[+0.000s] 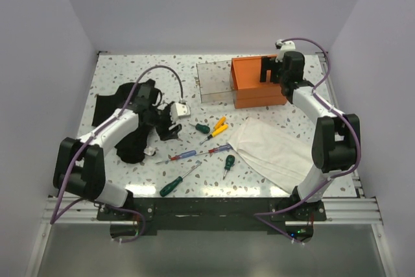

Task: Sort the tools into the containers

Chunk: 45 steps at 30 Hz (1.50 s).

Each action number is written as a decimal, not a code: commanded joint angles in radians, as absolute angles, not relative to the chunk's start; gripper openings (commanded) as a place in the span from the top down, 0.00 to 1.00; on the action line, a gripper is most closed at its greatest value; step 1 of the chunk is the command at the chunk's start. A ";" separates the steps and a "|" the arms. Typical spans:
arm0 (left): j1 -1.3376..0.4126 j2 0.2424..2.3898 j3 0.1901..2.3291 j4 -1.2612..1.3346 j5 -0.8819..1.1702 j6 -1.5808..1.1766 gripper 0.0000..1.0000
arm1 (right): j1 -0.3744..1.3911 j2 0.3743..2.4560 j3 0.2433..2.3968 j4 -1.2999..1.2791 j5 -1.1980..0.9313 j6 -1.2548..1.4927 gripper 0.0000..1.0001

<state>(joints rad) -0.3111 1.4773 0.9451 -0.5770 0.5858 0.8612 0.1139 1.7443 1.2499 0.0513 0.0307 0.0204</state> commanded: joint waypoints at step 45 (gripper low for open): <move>-0.339 1.583 1.400 0.134 0.586 0.105 1.00 | 0.114 1.753 1.160 -0.241 0.046 -0.101 0.02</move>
<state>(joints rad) -0.3305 1.4605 1.3136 -0.2405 0.6132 0.5026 0.1139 1.7329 1.2491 0.0330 0.0269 -0.0051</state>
